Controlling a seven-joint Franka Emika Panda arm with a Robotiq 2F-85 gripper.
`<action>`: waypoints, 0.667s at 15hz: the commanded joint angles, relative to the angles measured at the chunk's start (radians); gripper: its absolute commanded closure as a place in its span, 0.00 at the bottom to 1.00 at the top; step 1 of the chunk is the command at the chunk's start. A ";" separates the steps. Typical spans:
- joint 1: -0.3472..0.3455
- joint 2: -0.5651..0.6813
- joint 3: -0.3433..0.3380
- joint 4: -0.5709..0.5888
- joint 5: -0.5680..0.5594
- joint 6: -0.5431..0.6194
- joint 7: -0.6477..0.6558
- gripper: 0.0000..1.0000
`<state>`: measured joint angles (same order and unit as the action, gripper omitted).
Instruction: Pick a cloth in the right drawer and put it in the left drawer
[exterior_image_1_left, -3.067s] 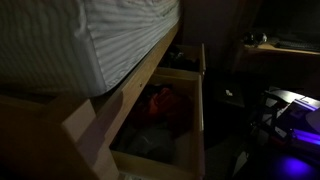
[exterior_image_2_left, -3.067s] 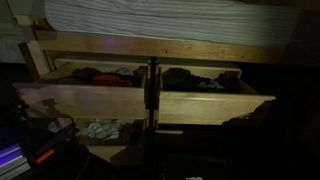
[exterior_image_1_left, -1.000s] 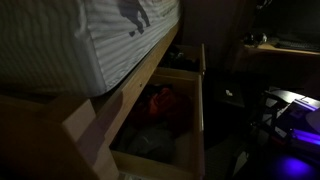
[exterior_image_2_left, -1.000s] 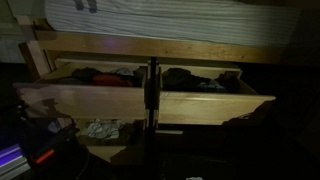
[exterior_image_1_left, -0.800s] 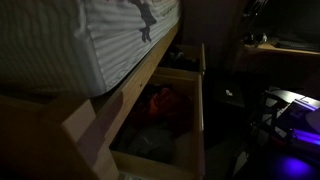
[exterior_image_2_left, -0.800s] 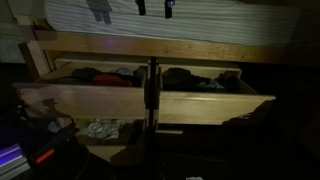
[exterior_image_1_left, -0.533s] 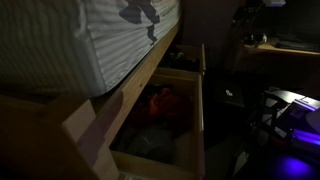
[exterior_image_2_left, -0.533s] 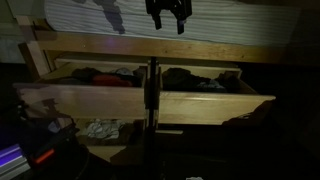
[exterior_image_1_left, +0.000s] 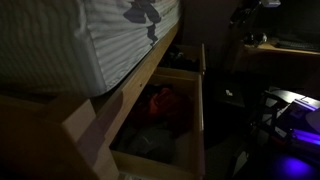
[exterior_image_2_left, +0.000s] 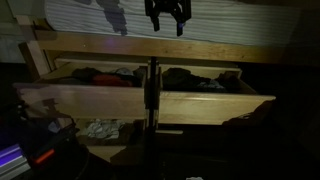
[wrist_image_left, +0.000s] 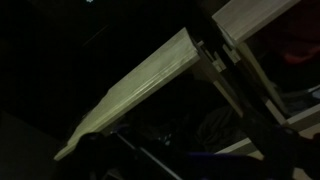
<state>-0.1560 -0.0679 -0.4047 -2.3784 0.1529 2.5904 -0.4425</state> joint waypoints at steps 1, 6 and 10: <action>-0.029 0.093 0.017 0.104 0.114 -0.130 -0.266 0.00; -0.096 0.266 0.048 0.260 0.016 -0.284 -0.402 0.00; -0.124 0.249 0.081 0.229 0.015 -0.246 -0.387 0.00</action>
<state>-0.2282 0.1867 -0.3771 -2.1481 0.1838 2.3444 -0.8419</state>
